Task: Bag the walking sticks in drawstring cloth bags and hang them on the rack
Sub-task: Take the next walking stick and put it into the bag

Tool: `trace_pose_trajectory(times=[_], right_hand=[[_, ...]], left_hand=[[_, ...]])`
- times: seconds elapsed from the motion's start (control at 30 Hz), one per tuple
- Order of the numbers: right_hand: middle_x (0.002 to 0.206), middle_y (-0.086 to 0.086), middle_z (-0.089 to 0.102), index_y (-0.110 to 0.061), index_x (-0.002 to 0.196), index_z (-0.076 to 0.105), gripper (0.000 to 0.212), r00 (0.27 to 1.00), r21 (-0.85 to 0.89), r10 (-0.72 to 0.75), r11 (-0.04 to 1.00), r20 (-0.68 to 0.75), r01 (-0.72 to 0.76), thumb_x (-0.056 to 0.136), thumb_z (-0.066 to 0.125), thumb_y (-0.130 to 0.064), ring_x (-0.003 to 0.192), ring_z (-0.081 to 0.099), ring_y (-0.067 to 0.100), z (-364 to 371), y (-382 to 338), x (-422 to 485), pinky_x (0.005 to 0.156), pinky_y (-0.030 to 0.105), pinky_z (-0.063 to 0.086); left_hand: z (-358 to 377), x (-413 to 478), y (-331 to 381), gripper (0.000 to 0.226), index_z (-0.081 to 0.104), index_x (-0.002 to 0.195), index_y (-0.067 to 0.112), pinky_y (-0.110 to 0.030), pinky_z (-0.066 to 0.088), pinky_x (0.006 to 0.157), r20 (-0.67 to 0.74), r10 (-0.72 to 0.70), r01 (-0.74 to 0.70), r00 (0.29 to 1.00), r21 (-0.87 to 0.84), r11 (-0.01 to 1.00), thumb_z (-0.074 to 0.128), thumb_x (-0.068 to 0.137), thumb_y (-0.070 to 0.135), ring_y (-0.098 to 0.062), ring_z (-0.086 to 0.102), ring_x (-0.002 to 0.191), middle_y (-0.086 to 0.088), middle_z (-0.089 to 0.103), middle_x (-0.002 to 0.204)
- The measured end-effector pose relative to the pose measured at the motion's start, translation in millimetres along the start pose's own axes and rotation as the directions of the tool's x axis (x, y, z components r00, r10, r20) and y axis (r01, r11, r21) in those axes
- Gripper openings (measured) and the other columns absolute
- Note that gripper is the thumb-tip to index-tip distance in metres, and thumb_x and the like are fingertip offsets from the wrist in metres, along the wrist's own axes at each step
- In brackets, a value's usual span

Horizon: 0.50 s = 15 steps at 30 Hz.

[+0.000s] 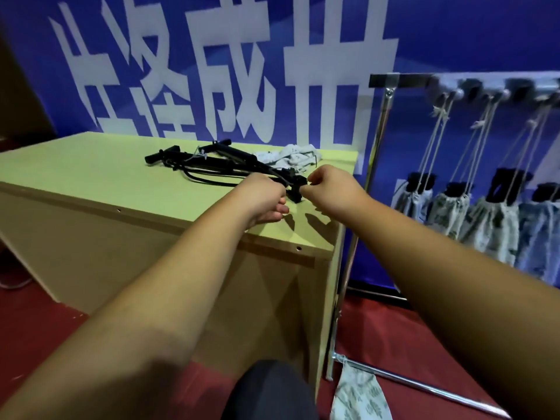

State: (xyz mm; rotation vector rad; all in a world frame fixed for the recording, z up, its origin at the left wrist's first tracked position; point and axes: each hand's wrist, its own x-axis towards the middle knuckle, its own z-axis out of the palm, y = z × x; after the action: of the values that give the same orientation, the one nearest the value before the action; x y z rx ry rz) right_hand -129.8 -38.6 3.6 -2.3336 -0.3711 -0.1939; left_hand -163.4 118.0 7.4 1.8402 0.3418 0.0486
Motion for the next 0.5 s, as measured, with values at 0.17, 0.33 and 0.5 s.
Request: trace_pose_trajectory(times=[0.17, 0.33, 0.5], right_hand=[[0.098, -0.001, 0.063, -0.022, 0.116, 0.048, 0.046, 0.999, 0.012, 0.048, 0.999, 0.006, -0.048, 0.09, 0.081, -0.041, 0.088, 0.066, 0.018, 24, -7, 39, 0.067, 0.033, 0.054], [0.084, 0.003, 0.071, -0.021, 0.087, 0.067, 0.024, 0.991, -0.148, 0.066, 0.988, 0.118, -0.048, 0.093, 0.075, -0.044, 0.078, 0.069, 0.02, 41, 0, 73, 0.062, 0.032, 0.052], [0.078, 0.009, 0.072, -0.012, 0.091, 0.069, 0.019, 0.996, -0.008, 0.072, 0.997, 0.045, -0.072, 0.1, 0.064, -0.029, 0.062, 0.07, 0.023, 38, 5, 80, 0.054, 0.037, 0.055]], left_hand=[[-1, 47, 1, 0.042, 0.05, 0.141, 0.01, -0.033, 0.063, 0.073, -0.066, -0.079, 0.071, 0.995, -0.117, 0.991, 0.036, 0.102, 0.0, -0.026, 0.069, 0.086, -0.01, 0.066, 0.103], [-2, 74, 3, 0.03, 0.053, 0.121, 0.007, -0.038, 0.061, 0.085, -0.048, -0.102, 0.091, 0.994, -0.198, 0.976, 0.034, 0.101, -0.004, -0.03, 0.07, 0.096, -0.014, 0.07, 0.105], [-3, 90, 1, 0.041, 0.047, 0.145, 0.007, -0.042, 0.065, 0.086, -0.103, -0.127, 0.091, 0.987, -0.3, 0.95, 0.043, 0.104, 0.002, -0.035, 0.075, 0.102, -0.016, 0.065, 0.108]])
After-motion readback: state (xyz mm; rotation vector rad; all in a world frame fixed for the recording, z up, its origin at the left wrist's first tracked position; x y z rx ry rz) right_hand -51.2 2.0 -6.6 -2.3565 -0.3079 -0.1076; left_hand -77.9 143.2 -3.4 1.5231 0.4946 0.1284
